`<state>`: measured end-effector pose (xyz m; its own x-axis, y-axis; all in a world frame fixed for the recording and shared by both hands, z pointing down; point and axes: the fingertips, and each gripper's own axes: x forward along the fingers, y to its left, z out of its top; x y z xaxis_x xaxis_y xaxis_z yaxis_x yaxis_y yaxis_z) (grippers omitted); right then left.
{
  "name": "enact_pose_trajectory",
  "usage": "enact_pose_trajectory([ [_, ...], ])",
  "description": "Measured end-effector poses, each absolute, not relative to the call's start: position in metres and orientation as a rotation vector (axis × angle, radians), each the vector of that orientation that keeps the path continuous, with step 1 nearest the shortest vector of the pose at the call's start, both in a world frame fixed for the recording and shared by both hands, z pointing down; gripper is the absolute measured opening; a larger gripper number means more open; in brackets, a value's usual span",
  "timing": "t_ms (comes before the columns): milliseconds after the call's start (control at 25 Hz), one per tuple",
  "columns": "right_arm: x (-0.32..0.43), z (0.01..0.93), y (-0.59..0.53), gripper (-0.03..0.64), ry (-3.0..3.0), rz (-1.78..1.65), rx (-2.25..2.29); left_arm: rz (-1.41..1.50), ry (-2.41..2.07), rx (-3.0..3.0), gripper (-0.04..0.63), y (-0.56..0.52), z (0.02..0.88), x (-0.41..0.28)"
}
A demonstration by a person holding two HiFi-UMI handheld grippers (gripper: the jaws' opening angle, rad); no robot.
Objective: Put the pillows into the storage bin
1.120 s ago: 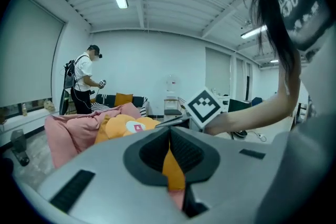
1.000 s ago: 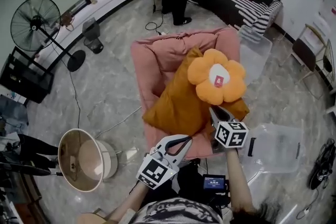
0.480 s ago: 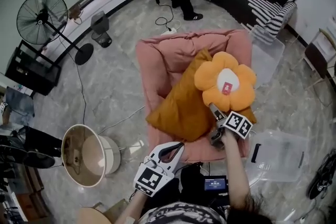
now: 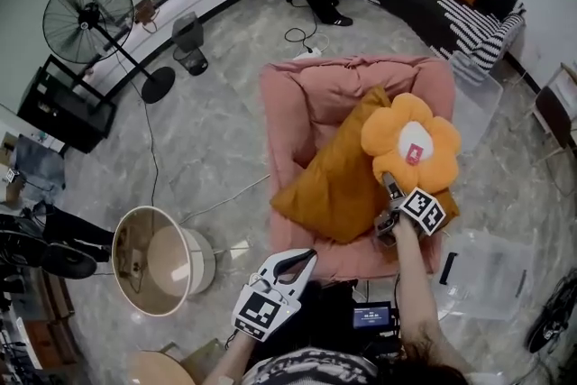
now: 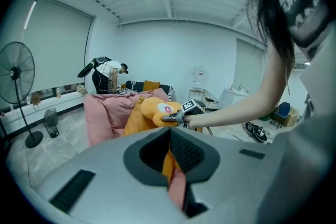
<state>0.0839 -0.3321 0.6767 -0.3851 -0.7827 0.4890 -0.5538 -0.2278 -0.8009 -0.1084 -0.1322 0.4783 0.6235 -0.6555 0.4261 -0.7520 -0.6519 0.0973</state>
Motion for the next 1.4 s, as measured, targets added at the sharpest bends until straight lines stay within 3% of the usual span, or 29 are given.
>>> enact_pose_trajectory([
  [160, 0.083, 0.654, -0.325, 0.176, 1.904, -1.507, -1.703, 0.502, -1.154, 2.591, 0.012, -0.125, 0.475, -0.126],
  [320, 0.07, 0.616, -0.306, 0.12, 1.955, -1.411, -1.671, 0.474, -1.126, 2.612, 0.012, -0.116, 0.471, -0.145],
  [880, 0.053, 0.493, -0.207, 0.077, 2.144, -1.032, -1.703, 0.356, -0.823, 2.806, 0.012, -0.078, 0.451, -0.144],
  [1400, 0.106, 0.428, -0.15, 0.058, 1.989, -0.936, -1.614, 0.257, -0.587, 2.907, 0.012, -0.058, 0.429, -0.075],
])
